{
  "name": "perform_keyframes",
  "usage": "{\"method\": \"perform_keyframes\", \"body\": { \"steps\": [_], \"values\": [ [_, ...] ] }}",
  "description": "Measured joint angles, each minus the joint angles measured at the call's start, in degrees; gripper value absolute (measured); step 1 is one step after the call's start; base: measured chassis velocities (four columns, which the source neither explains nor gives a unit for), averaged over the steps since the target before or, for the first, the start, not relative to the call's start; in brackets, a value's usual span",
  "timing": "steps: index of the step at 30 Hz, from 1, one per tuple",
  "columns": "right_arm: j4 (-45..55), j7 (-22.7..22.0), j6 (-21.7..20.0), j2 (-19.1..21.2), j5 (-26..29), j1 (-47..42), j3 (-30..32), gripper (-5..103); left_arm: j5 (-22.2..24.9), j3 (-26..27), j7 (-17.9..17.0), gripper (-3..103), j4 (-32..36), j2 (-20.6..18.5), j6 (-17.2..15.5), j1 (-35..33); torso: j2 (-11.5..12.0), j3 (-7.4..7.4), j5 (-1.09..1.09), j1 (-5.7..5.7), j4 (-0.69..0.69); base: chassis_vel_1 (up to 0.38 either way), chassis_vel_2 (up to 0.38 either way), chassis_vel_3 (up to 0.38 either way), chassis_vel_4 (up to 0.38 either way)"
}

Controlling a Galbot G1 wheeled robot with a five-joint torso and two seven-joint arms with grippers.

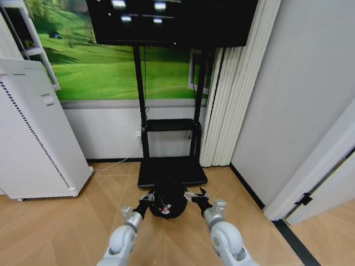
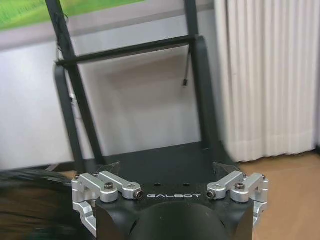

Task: Pick up the trash bin and place the garbage on the floor into it.

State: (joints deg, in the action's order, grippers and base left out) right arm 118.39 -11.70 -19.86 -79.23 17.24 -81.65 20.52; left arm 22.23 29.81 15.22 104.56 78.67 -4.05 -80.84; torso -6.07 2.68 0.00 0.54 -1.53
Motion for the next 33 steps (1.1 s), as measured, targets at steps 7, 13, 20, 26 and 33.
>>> {"method": "perform_keyframes", "body": {
  "steps": [7,13,20,26,33],
  "values": [
    [-2.11,0.22,5.01,-0.45,-9.86,-4.92,-0.59,100,-0.21,6.23,1.25,8,5.48,-0.98,1.65,-5.59,0.0,0.0,0.0,0.0,0.0,0.0,0.0,0.0,0.0],
    [-1.99,-0.92,6.71,-1.14,-12.03,-8.3,-1.5,100,0.48,6.32,1.1,8,6.42,-0.89,1.68,-5.17,0.0,0.0,0.0,0.0,-0.03,0.019,0.002,-0.018,-0.004],
    [-0.88,-1.79,6.19,-0.63,-12.03,-9.69,-1.49,100,0.79,5.09,0.59,8,5.7,-0.99,1.24,-3.35,0.0,0.0,0.01,0.0,-0.02,0.171,0.014,-0.189,-0.003],
    [-0.76,-2.04,5.62,-0.24,-11.93,-9.58,-1.73,100,1.12,5.29,0.6,8,5.55,-1.05,1.21,-3.28,0.0,0.0,-0.02,0.0,-0.01,0.4,0.029,-0.393,-0.011],
    [-0.79,-2.07,4.71,-0.24,-11.61,-9.54,-2.18,100,1.37,5.75,0.77,8,5.47,-1.23,1.2,-3.5,0.0,0.0,0.02,-0.01,0.0,0.522,0.025,-0.514,-0.022]
  ]
}}
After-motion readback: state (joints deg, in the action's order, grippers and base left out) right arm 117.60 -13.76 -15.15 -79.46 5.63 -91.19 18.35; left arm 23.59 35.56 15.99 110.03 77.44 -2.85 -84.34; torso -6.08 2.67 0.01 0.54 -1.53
